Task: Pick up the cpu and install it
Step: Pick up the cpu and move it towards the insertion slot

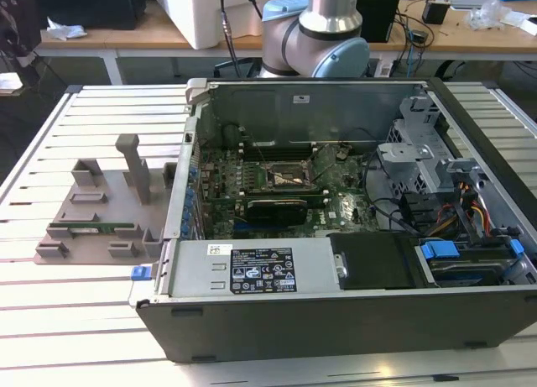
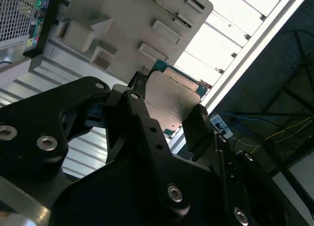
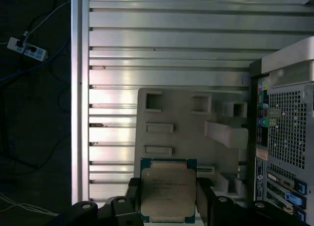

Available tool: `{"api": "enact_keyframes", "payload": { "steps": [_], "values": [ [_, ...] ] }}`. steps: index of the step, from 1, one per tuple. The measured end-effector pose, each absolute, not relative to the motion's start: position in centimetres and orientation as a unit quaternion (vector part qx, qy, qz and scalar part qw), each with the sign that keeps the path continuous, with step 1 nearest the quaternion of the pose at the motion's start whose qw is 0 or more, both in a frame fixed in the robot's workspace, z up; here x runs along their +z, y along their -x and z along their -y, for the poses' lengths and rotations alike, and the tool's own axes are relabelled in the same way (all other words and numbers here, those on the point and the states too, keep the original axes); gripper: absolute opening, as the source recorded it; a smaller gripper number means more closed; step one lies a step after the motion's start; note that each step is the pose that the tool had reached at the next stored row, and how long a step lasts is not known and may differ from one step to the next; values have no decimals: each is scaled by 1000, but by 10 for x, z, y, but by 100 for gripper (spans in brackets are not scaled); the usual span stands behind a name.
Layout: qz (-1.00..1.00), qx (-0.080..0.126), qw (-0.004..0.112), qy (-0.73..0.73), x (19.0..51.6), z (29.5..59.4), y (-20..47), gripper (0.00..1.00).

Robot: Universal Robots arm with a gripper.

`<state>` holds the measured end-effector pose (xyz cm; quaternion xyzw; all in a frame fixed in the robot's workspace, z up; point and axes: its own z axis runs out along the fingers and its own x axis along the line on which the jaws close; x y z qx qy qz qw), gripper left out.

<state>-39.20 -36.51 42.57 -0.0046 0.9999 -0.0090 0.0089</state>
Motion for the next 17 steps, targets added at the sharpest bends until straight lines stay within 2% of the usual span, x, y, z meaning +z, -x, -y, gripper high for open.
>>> {"api": "enact_keyframes", "payload": {
  "steps": [13, 17],
  "values": [
    [-1000, -9, 8, 5, 426, 363, 353, 54],
    [-1000, -9, 6, 5, 426, 362, 307, 54]
  ]
}}
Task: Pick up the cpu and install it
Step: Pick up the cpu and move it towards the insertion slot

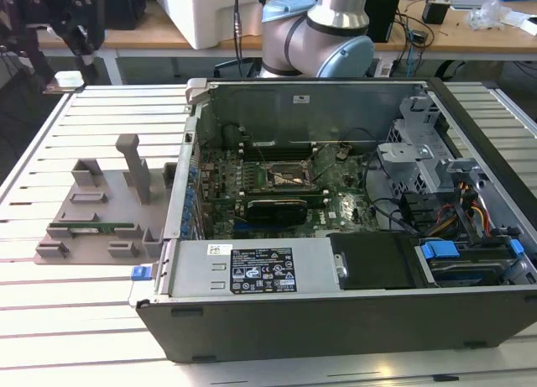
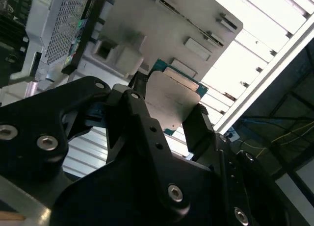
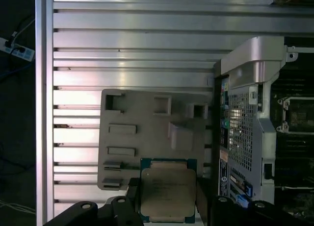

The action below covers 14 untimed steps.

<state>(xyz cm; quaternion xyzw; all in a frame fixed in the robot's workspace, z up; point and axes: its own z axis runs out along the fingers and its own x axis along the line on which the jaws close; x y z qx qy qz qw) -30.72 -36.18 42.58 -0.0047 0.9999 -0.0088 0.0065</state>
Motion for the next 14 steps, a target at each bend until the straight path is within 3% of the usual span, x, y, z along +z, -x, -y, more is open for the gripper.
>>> {"api": "enact_keyframes", "payload": {
  "steps": [6, 14],
  "values": [
    [-1000, -9, 2, 5, 426, 361, 222, 54],
    [-1000, -9, 0, 5, 426, 360, 183, 54]
  ]
}}
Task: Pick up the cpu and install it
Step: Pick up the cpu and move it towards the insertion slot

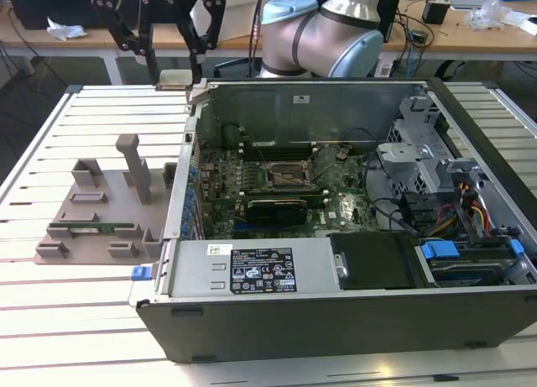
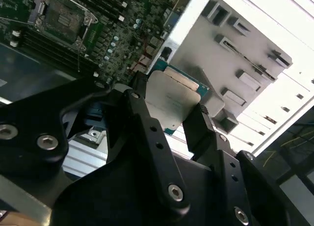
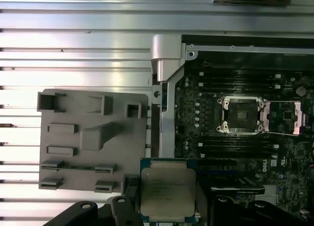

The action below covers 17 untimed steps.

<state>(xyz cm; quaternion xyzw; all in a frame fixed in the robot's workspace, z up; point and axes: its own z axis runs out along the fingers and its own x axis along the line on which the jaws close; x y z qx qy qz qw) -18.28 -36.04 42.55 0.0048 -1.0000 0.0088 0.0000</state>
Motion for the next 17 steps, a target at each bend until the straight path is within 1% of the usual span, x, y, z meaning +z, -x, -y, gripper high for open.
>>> {"api": "enact_keyframes", "payload": {
  "steps": [8, 17],
  "values": [
    [1000, 9, 4, -5, 421, 359, 160, 54],
    [1000, 9, 14, -5, 399, 354, 124, 54]
  ]
}}
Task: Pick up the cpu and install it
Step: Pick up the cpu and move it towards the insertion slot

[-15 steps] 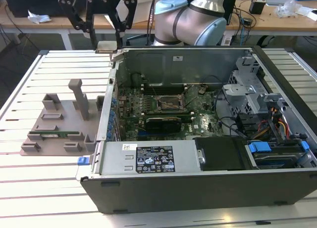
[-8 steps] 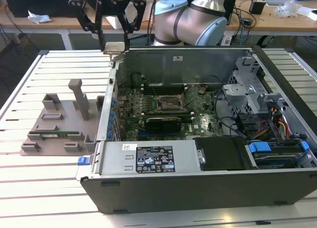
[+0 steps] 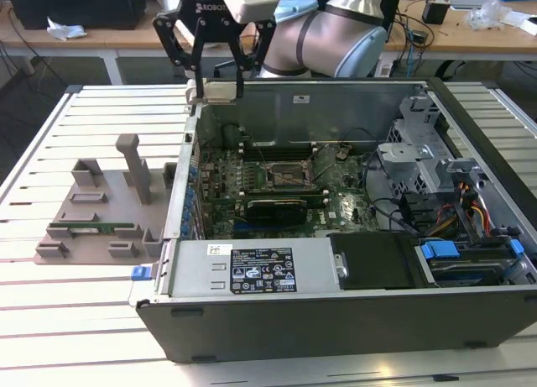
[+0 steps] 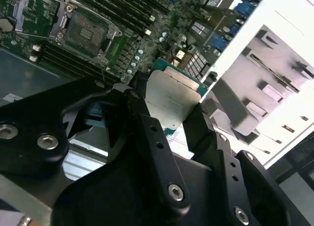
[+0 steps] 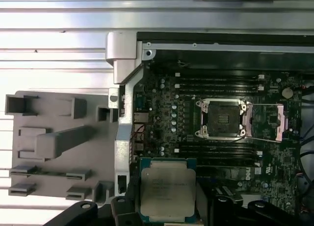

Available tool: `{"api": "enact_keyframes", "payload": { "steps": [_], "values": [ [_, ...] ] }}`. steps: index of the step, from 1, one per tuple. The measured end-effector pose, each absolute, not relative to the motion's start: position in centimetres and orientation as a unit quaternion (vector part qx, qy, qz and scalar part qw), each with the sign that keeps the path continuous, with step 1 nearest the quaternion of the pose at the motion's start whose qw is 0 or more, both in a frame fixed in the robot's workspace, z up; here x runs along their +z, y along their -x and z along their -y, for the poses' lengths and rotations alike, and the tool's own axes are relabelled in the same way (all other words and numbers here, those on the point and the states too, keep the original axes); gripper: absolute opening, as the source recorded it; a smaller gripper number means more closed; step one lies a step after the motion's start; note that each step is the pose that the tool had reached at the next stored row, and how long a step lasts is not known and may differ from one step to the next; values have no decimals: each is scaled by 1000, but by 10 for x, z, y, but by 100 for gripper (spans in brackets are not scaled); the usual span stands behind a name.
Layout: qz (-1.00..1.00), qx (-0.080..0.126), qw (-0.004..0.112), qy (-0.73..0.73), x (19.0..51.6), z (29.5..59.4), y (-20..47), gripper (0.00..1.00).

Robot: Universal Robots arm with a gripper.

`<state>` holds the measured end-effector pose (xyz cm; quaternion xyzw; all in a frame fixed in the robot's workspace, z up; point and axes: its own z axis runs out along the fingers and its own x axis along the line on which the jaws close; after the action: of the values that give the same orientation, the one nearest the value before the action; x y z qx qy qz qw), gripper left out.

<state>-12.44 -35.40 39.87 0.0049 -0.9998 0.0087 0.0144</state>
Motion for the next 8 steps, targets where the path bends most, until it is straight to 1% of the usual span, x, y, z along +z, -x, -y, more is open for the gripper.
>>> {"api": "enact_keyframes", "payload": {
  "steps": [8],
  "values": [
    [1000, 9, 19, -5, 376, 353, 93, 54]
  ]
}}
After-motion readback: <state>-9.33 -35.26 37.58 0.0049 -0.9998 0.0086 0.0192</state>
